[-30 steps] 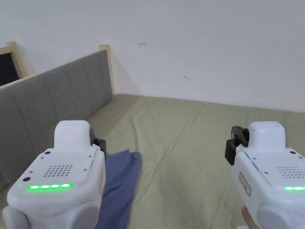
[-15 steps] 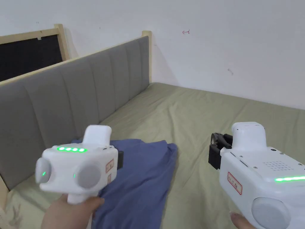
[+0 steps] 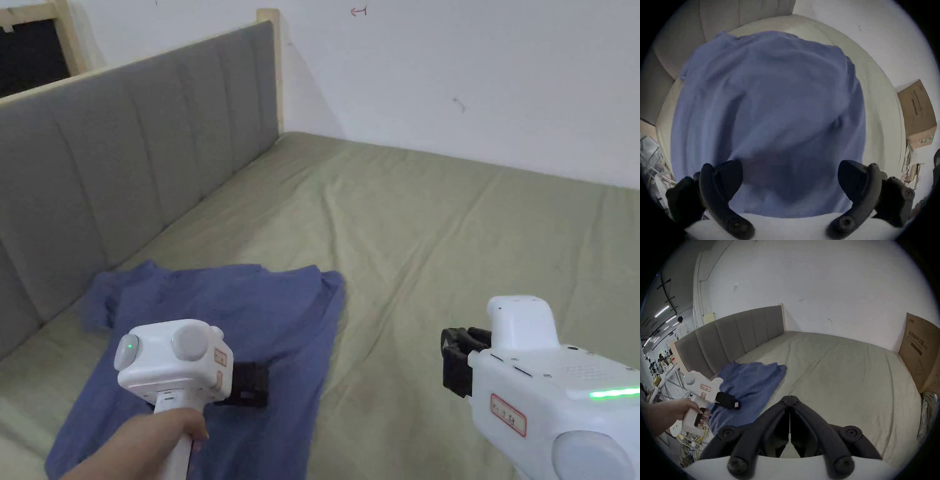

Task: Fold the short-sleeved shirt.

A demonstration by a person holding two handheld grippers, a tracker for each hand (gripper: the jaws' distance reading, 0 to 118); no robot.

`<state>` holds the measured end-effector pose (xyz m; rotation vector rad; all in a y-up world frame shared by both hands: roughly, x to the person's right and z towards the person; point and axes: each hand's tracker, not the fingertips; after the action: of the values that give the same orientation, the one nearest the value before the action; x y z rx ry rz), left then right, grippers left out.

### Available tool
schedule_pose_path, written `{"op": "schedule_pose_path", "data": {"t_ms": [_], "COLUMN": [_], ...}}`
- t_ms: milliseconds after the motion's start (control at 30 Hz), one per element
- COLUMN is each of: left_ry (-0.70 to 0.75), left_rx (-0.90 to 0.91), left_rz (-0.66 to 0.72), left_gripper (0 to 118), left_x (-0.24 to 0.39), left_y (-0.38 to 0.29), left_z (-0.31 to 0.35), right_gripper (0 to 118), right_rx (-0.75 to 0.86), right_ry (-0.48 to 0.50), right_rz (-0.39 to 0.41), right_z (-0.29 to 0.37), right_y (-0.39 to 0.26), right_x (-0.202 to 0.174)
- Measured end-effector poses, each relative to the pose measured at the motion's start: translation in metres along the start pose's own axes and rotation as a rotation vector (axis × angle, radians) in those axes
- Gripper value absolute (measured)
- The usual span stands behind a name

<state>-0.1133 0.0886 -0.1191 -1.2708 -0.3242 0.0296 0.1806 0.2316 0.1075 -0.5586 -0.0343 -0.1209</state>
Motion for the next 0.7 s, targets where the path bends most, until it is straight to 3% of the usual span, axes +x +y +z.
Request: {"op": "schedule_pose_path", "data": {"t_ms": [67, 133, 333, 367, 400, 433, 467, 500, 533, 633, 700], "left_ry": [0.068, 0.15, 0.116, 0.101, 0.092, 0.066, 0.044, 0.017, 0.097, 0.033, 0.09], "left_rx": [-0.021, 0.066, 0.223, 0.222, 0.232, 0.265, 0.305, 0.335, 0.322, 0.384, 0.467], "left_rz": [-0.09, -0.154, -0.175, -0.18, -0.193, -0.218, -0.244, -0.269, -0.299, -0.286, -0.305], "left_gripper": [118, 118, 118, 111, 94, 48, 48, 33, 0, 1, 1], "left_x": [0.007, 0.019, 0.013, 0.012, 0.011, 0.01, 0.009, 0.008, 0.006, -0.001, 0.001], "left_y": [-0.008, -0.02, -0.04, -0.041, -0.04, -0.042, -0.045, -0.048, -0.048, -0.047, -0.042], "left_z": [-0.022, -0.025, -0.021, -0.014, -0.004, 0.006, 0.019, 0.032, 0.04, 0.077, 0.112], "right_gripper": [2, 2, 2, 2, 2, 2, 2, 2, 2, 2, 2], "right_rx": [-0.015, -0.028, -0.037, -0.037, -0.037, -0.035, -0.032, -0.027, -0.022, -0.01, 0.001], "right_ry": [-0.005, -0.007, 0.007, 0.01, 0.012, 0.012, 0.01, 0.009, 0.008, 0.011, 0.008], "right_rz": [-0.009, -0.007, -0.014, -0.015, -0.012, -0.006, 0.002, 0.007, 0.009, 0.001, 0.004], "right_z": [-0.003, -0.005, -0.005, -0.004, -0.002, -0.001, 0.001, 0.004, 0.007, 0.017, 0.026], "right_y": [-0.004, -0.007, -0.009, -0.008, -0.008, -0.007, -0.007, -0.006, -0.005, -0.003, -0.001], "right_x": [0.003, 0.006, 0.009, 0.01, 0.01, 0.011, 0.011, 0.012, 0.014, 0.018, 0.022]}}
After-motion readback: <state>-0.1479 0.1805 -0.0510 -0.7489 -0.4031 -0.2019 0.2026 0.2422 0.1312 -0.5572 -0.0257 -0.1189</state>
